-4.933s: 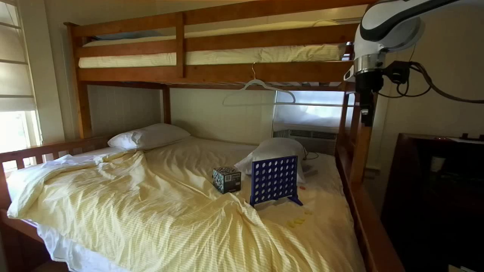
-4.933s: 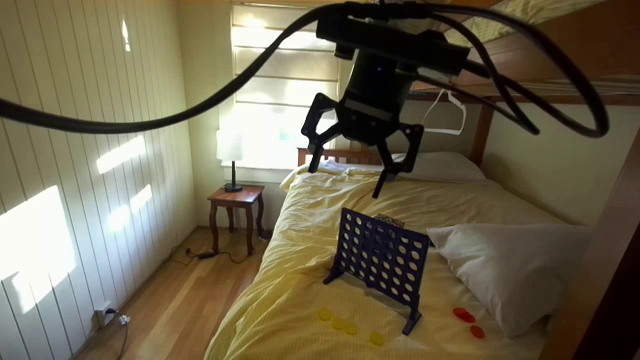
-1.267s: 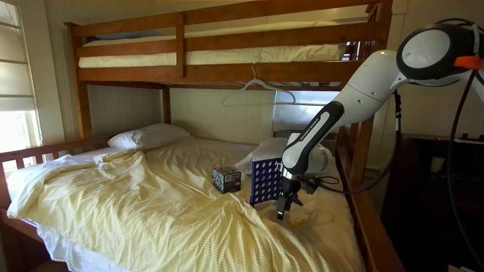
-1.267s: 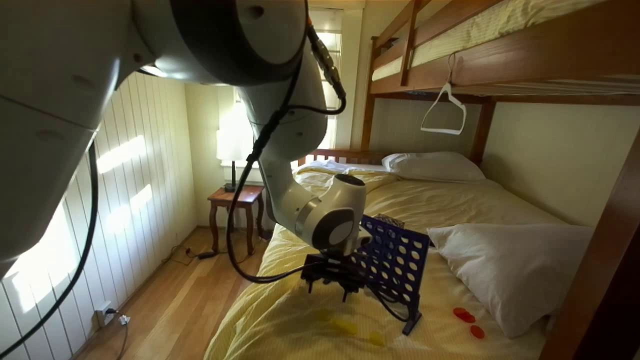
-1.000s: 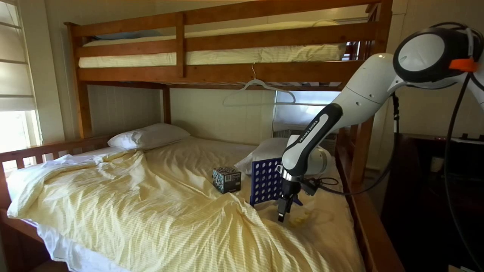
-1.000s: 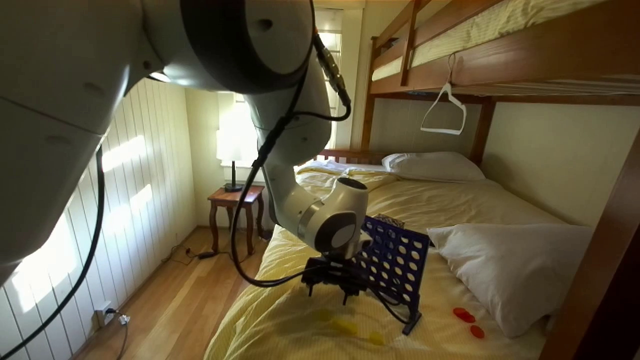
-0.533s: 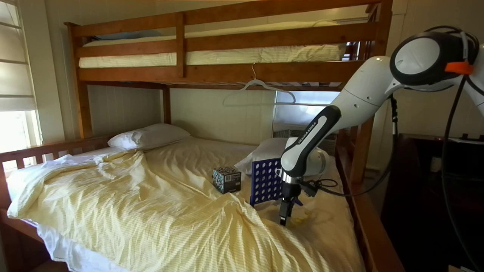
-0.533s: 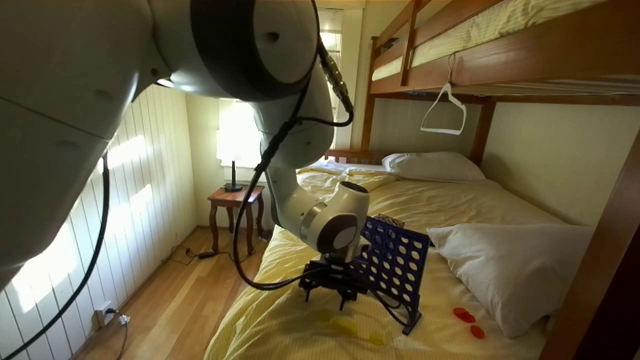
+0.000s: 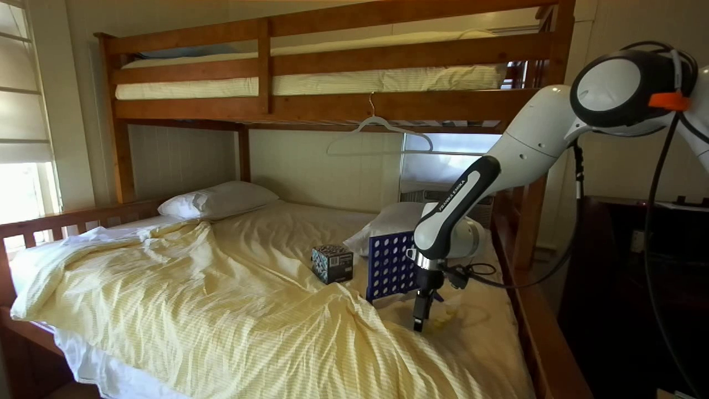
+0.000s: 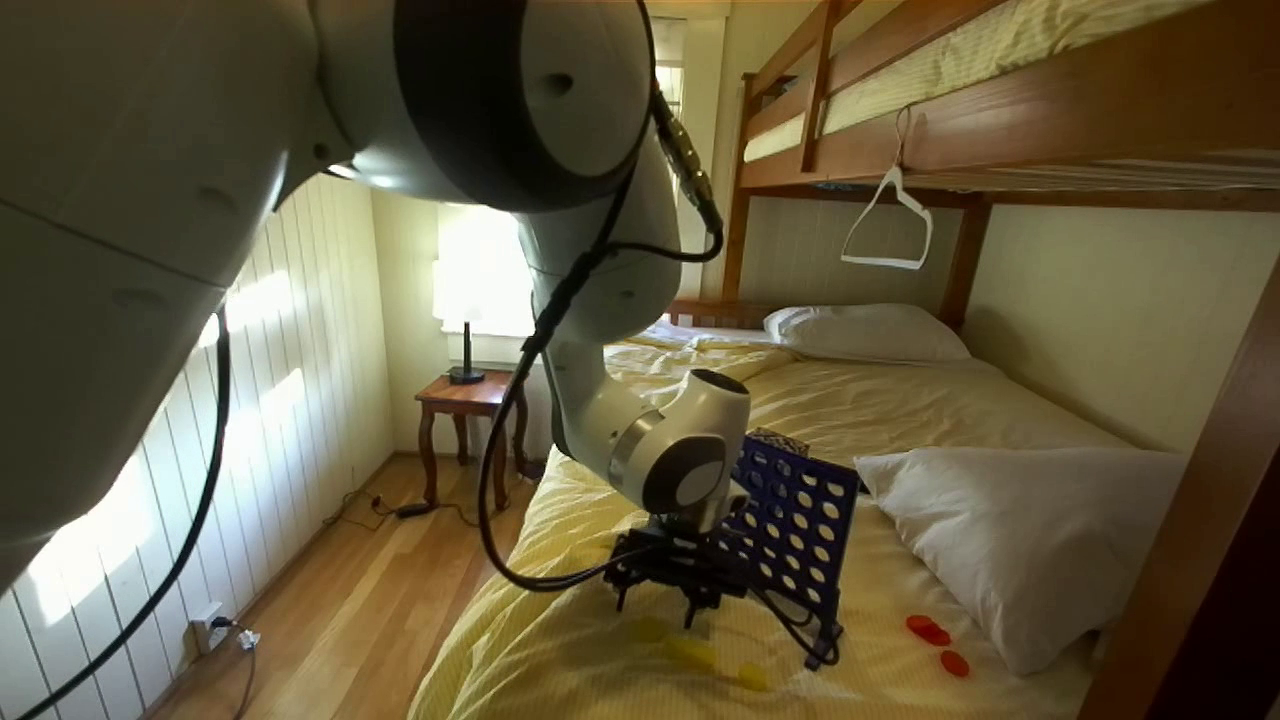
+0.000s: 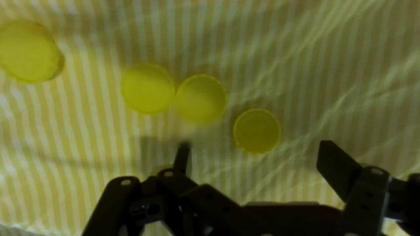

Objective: Put one yellow disk in the blue board

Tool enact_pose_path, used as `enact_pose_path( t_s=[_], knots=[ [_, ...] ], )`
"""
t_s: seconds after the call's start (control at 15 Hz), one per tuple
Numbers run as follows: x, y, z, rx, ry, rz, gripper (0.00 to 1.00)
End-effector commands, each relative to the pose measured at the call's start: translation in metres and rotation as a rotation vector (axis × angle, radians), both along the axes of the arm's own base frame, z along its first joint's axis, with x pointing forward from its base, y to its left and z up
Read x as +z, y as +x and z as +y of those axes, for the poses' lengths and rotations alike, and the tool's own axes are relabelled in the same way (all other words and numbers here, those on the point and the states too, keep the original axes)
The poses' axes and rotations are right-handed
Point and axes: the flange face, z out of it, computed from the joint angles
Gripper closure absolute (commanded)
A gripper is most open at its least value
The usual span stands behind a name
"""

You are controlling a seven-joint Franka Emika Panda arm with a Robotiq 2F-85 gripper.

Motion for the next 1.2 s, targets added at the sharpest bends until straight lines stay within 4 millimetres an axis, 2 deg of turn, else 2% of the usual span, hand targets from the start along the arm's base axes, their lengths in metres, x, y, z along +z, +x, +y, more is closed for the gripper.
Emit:
enact_pose_path(
  t_s=[0.0, 0.33, 0.47, 0.6, 0.87, 1.0, 1.13],
  knots=[
    [-0.003, 0.009, 0.002, 0.031, 0.031, -0.004, 0.02],
    [-0.004, 0.014, 0.004, 0.086, 0.099, -0.022, 0.17],
    [-0.004, 0.011, -0.001, 0.090, 0.100, -0.010, 0.18],
    [-0.004, 0.008, -0.006, 0.093, 0.096, 0.004, 0.13],
    [-0.005, 0.004, -0.011, 0.104, 0.092, 0.028, 0.16],
    [-0.006, 0.004, -0.010, 0.108, 0.092, 0.035, 0.24],
    [-0.005, 0.005, -0.010, 0.111, 0.091, 0.034, 0.42]
  ],
)
